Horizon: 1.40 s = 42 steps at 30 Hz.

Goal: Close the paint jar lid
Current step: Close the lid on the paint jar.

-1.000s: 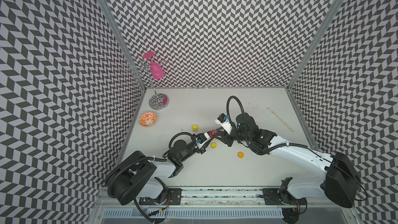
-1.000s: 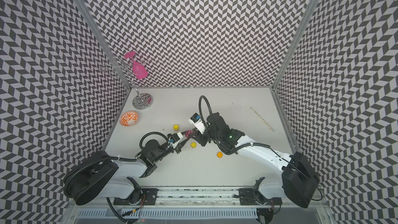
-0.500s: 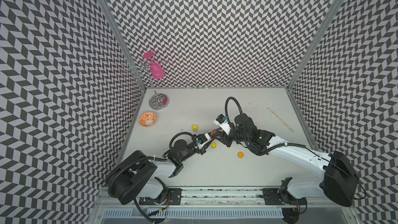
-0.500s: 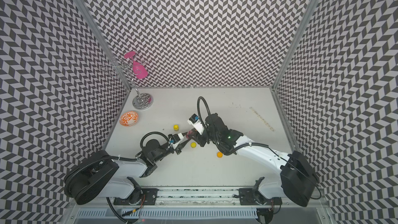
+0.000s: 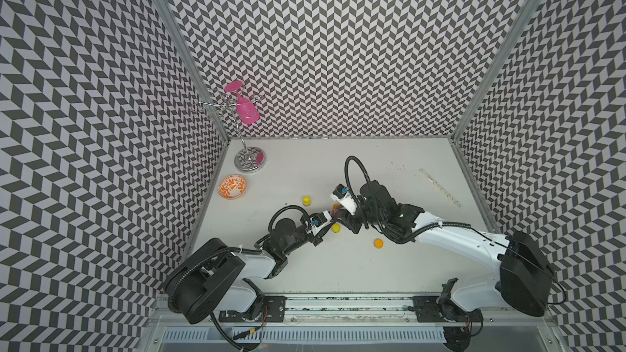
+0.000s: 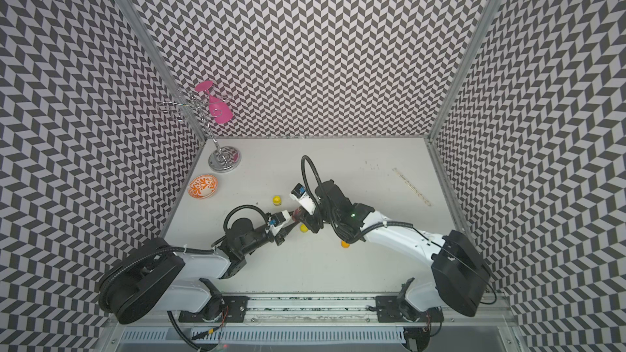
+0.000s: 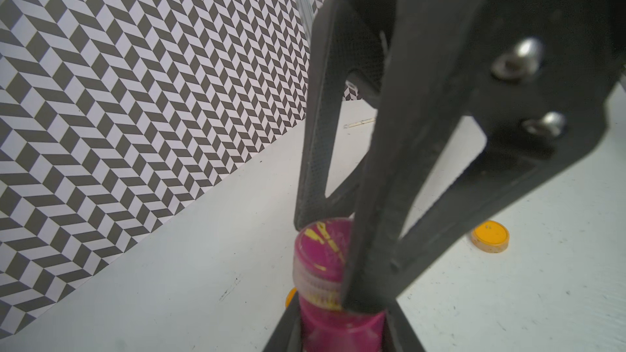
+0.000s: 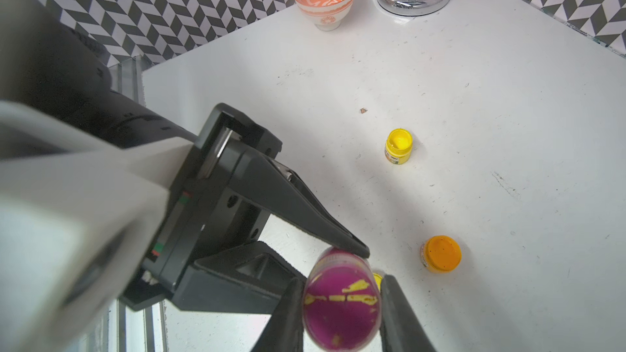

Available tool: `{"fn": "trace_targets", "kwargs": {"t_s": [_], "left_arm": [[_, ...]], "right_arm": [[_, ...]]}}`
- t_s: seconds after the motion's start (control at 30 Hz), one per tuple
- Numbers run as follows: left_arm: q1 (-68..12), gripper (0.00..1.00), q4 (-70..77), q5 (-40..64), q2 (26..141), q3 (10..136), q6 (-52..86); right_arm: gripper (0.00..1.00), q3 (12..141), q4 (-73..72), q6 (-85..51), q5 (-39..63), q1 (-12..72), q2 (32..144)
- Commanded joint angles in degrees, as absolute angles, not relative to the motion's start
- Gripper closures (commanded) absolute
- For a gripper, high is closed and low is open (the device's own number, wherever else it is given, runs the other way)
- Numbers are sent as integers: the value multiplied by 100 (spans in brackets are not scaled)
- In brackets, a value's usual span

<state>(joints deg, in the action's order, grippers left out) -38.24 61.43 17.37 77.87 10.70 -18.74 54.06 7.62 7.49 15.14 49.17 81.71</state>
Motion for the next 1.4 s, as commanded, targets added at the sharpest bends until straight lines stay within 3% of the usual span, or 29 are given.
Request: {"fn": "trace_targets", "kwargs": {"t_s": [0.0,0.87,1.37], "left_arm": [[-3929,71,6966,2013,7404,1119,-1842],[-3929,72,8297,3039,7174,748,-1231],[-4078,71,8942,1437,6715,370,-1181]], "right_arm": [[72,5467,718,907,1765,5078,8350],[75,5440,991,1643,2136,5166,8736],[77,5497,735,664,1752,5247,8869]]}}
